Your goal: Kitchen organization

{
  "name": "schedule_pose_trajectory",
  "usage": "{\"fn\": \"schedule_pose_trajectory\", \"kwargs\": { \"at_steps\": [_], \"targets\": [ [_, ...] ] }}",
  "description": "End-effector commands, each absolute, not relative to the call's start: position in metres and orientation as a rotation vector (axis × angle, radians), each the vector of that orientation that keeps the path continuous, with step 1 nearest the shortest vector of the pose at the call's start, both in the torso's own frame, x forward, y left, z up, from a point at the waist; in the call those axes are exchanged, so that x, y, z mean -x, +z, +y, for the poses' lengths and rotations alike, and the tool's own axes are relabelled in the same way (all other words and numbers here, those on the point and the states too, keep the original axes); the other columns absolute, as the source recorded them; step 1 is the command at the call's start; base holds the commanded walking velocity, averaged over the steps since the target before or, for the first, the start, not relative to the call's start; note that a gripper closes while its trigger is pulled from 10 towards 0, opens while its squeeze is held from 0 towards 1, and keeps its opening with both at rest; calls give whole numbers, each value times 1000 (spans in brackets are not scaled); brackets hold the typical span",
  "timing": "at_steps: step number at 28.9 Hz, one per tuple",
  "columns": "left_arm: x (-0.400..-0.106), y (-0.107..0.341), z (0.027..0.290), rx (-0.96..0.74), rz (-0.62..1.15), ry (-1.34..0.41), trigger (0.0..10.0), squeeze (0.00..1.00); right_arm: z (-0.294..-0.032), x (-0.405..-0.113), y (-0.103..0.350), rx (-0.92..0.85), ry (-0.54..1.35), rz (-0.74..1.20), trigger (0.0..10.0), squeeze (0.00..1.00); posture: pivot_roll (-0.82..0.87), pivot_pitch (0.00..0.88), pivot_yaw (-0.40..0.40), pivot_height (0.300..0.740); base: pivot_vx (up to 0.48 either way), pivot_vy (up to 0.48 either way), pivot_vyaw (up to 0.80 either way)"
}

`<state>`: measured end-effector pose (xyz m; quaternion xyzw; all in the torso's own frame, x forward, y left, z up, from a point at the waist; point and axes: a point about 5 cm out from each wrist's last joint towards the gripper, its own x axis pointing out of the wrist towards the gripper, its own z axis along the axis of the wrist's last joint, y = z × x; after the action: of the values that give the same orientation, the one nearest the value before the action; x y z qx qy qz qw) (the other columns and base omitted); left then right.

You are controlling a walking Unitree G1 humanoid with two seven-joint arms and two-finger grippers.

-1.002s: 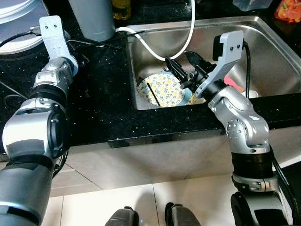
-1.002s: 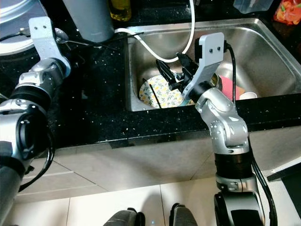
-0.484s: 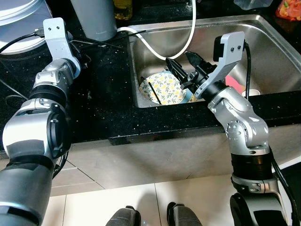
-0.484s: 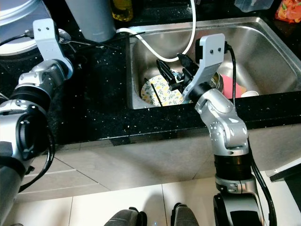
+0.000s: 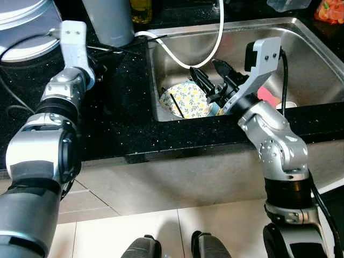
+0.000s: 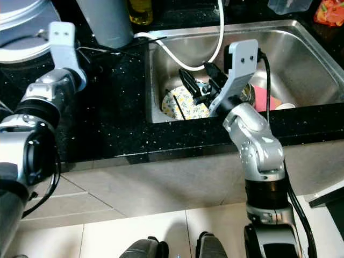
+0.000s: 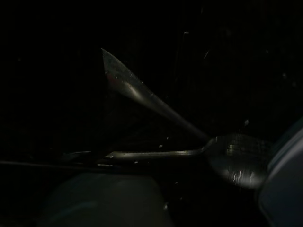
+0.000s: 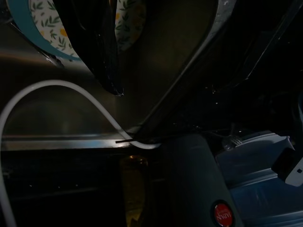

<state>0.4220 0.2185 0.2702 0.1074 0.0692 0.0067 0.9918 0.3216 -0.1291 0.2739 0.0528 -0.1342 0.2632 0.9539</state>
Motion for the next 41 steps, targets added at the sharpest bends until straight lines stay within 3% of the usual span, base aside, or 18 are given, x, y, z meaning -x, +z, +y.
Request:
{"fn": "schedule_pose_trajectory", "kwargs": {
  "at_steps": [1, 6, 8, 17, 23, 29, 31, 32, 35, 41],
  "targets": [
    [-418, 235, 218, -226, 273, 8, 10000, 0, -129, -318, 272, -117, 538, -268, 10000, 0, 32, 216, 81, 740, 0, 0, 0],
    [-416, 232, 225, -178, 283, 40, 10000, 0, -128, -318, 272, -119, 538, -268, 10000, 0, 32, 214, 82, 740, 0, 0, 0],
    [-411, 226, 241, -23, 296, 132, 10000, 0, -127, -318, 272, -122, 540, -266, 10000, 0, 40, 213, 81, 740, 0, 0, 0],
    [-407, 216, 252, 222, 305, 259, 10000, 0, -125, -320, 272, -123, 555, -264, 10000, 0, 55, 206, 62, 740, 0, 0, 0],
    [-409, 229, 251, 207, 278, 305, 10000, 0, -123, -322, 273, -125, 564, -267, 10000, 0, 65, 202, 60, 740, 0, 0, 0],
    [-413, 259, 249, 69, 135, 290, 10000, 0, -122, -323, 273, -130, 571, -272, 10000, 0, 80, 186, 55, 740, 0, 0, 0],
    [-414, 270, 247, 9, 56, 269, 10000, 0, -121, -323, 274, -131, 571, -276, 10000, 0, 85, 177, 52, 740, 0, 0, 0],
    [-409, 291, 239, -94, -115, 215, 10000, 0, -121, -323, 276, -138, 566, -296, 10000, 0, 93, 151, 41, 740, 0, 0, 0],
    [-396, 304, 223, -182, -298, 122, 10000, 0, -120, -320, 280, -161, 548, -328, 10000, 0, 101, 133, 33, 740, 0, 0, 0],
    [-382, 306, 207, -238, -395, 48, 10000, 0, -119, -319, 280, -193, 513, -353, 10000, 0, 111, 111, 22, 740, 0, 0, 0]
  ]
}}
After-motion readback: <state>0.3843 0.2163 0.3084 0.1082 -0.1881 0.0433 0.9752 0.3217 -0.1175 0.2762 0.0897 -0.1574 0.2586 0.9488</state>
